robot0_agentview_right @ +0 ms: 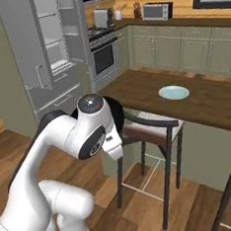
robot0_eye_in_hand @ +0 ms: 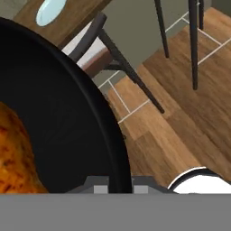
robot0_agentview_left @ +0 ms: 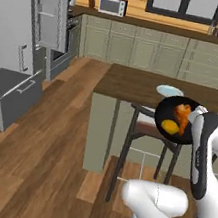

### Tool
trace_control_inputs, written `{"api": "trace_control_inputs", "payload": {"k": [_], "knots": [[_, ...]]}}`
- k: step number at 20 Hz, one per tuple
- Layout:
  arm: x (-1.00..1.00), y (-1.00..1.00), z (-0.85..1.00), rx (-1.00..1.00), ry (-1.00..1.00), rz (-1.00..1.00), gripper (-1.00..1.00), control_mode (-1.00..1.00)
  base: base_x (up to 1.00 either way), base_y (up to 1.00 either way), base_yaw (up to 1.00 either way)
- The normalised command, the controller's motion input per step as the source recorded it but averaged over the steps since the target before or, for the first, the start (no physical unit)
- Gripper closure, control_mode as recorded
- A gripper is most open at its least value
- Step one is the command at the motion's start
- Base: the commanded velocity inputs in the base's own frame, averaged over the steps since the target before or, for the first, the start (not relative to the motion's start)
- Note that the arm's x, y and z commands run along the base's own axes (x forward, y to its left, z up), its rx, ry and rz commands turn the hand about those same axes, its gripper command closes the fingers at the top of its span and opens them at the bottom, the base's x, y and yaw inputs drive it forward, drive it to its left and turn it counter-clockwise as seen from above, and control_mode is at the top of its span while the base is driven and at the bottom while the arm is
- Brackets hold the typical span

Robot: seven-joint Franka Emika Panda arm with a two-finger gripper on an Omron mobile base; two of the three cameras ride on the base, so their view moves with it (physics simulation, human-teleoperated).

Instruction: Pick the chicken drumstick and lemon from their plates and place them in the bowl. Then put the bowl in the fridge.

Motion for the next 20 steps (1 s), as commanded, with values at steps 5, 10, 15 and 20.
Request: {"api": "trace_control_inputs", "payload": {"k": [5,10,15,20], "knots": [[0.0,0.0,0.0,0.0,0.0,0.0,1.0,1.0,0.9,1.0,-0.02],[0.0,0.0,0.0,0.0,0.0,0.0,1.0,1.0,0.82,1.0,0.0],[0.0,0.0,0.0,0.0,0.0,0.0,1.0,1.0,0.99,1.0,-0.12],[0.0,0.0,0.0,0.0,0.0,0.0,1.0,1.0,1.0,1.0,-0.37]]}}
